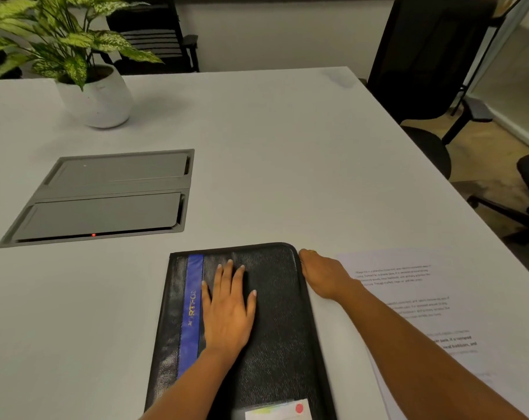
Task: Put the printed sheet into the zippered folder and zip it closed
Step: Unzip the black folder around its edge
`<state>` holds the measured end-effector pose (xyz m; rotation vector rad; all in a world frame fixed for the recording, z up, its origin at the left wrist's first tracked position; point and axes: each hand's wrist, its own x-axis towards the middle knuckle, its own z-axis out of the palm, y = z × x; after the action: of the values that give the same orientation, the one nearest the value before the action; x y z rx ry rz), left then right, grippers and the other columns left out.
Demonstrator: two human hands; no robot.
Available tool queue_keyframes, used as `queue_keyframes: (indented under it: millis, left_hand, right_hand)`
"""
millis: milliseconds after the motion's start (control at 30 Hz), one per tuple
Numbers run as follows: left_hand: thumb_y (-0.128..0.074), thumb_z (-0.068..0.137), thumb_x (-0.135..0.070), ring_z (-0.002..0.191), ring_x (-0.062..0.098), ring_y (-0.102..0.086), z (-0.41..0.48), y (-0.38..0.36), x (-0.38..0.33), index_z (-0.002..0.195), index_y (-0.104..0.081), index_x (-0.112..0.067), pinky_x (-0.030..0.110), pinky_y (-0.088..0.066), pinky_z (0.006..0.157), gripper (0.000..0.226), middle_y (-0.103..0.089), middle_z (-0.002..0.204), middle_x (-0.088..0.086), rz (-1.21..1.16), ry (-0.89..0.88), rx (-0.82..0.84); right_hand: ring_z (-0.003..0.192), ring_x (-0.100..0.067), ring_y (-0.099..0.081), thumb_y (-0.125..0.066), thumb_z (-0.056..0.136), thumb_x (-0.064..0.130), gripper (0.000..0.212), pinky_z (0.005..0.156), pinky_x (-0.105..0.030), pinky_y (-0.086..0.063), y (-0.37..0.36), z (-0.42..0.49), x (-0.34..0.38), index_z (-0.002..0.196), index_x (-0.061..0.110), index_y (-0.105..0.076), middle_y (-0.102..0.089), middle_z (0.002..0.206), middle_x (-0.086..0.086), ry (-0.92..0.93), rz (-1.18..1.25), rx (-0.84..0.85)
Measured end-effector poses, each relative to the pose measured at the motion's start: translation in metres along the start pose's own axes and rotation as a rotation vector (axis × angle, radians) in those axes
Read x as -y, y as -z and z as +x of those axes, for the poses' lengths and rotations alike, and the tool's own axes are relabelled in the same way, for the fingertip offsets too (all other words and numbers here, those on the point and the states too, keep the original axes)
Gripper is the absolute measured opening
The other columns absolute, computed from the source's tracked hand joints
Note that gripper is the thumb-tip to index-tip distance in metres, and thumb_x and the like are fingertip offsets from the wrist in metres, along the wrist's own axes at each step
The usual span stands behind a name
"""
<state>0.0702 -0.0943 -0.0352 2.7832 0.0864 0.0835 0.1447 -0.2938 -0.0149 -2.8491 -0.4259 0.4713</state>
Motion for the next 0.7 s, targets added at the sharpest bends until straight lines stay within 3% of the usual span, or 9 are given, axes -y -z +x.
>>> queue_keyframes:
  millis: [167,433,533,700]
  left_hand:
    - [-0.027,0.095,-0.050,0.147,0.016,-0.001,-0.007,-0.010,-0.011,0.148,-0.015,-0.030,0.045,0.003,0.117,0.057,-0.007,0.159,-0.003,0.032,0.028,0.042]
    - [-0.026,0.094,-0.049,0.146,0.017,-0.006,-0.008,-0.016,-0.013,0.147,-0.019,-0.028,0.046,0.002,0.117,0.058,-0.015,0.158,-0.002,0.099,0.039,0.016]
    - [-0.024,0.094,-0.051,0.146,0.016,-0.005,-0.007,-0.016,-0.013,0.147,-0.018,-0.030,0.046,0.001,0.117,0.058,-0.013,0.158,-0.003,0.117,0.043,0.014]
    - [-0.023,0.092,-0.058,0.146,0.013,-0.007,-0.007,-0.016,-0.012,0.145,-0.021,-0.034,0.042,0.001,0.117,0.059,-0.016,0.157,-0.006,0.078,0.071,-0.019]
  right_hand:
    - [0.086,-0.030,-0.057,-0.029,0.098,0.019,0.023,0.066,-0.032,-0.037,0.003,0.005,-0.004,0.106,0.006,-0.046,-0.058,0.103,-0.015,0.003,-0.009,0.048]
    - [0.092,-0.029,-0.057,-0.028,0.100,0.027,0.031,0.076,-0.034,-0.040,0.011,0.012,-0.013,0.109,0.006,-0.049,-0.061,0.104,-0.015,0.063,0.019,0.123]
    - [0.084,-0.027,-0.057,-0.029,0.099,0.026,0.031,0.073,-0.035,-0.041,0.013,0.013,-0.015,0.107,0.006,-0.051,-0.063,0.100,-0.016,0.078,0.000,0.108]
    - [0.089,-0.032,-0.060,-0.030,0.100,0.025,0.034,0.076,-0.035,-0.042,0.010,0.005,-0.015,0.100,0.005,-0.057,-0.065,0.097,-0.017,0.098,0.074,0.062]
